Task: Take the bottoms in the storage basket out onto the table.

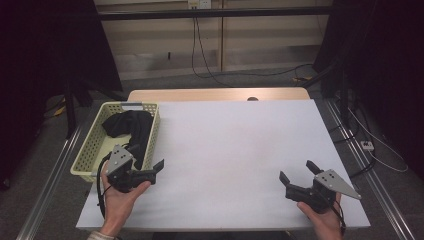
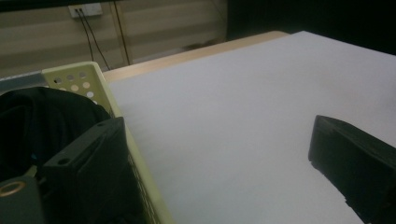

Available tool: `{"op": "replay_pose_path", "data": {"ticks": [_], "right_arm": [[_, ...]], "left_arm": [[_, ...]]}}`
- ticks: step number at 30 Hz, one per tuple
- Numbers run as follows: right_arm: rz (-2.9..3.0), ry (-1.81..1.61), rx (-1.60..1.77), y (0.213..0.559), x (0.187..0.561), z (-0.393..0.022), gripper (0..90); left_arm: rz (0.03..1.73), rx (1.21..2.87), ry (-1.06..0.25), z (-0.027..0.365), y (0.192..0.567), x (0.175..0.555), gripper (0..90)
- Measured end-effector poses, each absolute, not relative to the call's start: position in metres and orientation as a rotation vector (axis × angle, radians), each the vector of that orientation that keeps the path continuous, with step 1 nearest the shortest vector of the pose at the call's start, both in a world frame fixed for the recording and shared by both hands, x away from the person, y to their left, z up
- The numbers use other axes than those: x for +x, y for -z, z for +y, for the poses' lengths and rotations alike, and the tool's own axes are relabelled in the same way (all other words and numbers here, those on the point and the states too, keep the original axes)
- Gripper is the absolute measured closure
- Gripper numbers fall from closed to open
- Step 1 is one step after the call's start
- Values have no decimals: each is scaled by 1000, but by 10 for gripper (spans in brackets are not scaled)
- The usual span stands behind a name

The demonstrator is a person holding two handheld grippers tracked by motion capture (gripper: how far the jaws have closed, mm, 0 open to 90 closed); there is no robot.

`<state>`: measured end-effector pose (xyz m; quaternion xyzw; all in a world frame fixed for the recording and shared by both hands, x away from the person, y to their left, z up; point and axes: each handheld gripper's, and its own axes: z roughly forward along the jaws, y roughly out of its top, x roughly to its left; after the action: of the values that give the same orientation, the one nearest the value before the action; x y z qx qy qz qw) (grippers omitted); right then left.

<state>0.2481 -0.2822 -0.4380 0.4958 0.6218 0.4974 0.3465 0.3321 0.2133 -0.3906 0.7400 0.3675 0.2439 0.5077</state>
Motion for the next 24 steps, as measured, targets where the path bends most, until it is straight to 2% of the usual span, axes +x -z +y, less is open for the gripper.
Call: {"op": "replay_pose_path", "data": {"ticks": [24], "right_arm": [[1624, -1301, 1288, 439, 248, -281, 36]], "left_arm": [[902, 1794, -627, 208, 365, 368, 46]]}}
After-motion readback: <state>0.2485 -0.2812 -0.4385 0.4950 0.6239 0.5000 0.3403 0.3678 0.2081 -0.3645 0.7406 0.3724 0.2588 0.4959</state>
